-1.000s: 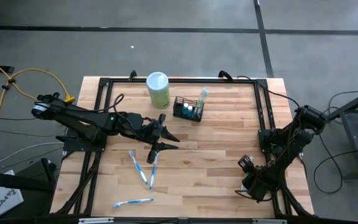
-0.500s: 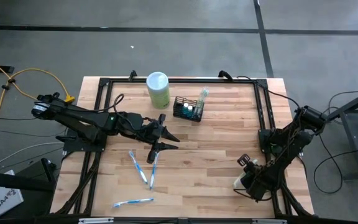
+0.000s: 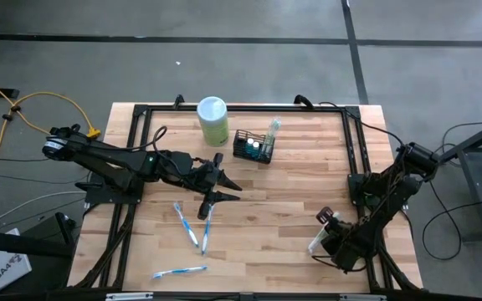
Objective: Pick & Place toothbrushing station
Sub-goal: Put the green toothbrush into the mesh organizer
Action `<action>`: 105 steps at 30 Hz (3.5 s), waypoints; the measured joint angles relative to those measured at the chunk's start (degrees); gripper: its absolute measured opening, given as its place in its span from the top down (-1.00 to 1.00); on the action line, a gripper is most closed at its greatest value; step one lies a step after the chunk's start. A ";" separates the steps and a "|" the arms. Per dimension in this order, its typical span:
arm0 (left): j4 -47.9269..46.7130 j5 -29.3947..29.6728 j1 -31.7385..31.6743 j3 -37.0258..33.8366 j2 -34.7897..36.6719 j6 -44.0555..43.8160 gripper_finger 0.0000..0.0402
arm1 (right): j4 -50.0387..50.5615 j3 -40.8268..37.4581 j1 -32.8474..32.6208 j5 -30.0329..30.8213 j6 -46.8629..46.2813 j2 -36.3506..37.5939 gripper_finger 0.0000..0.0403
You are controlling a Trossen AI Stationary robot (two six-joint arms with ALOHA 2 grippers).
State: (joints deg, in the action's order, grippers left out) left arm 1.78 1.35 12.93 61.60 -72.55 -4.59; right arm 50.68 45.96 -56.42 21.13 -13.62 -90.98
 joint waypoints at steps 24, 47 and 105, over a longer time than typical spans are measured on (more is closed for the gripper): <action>-0.15 -0.03 0.00 -0.02 -2.62 -14.17 0.45 | 2.28 11.89 5.37 34.68 27.54 0.05 0.98; 16.06 -12.88 -0.99 0.00 -10.74 -23.82 0.45 | -28.16 12.23 12.14 50.20 78.25 0.11 0.98; 28.46 -40.09 -12.94 0.00 -19.25 -26.54 0.45 | -63.13 12.17 16.80 47.16 112.39 0.11 0.98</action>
State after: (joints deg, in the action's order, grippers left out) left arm 30.24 -38.73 -0.01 61.60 -91.80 -31.13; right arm -12.45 58.13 -39.63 68.29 98.77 -90.87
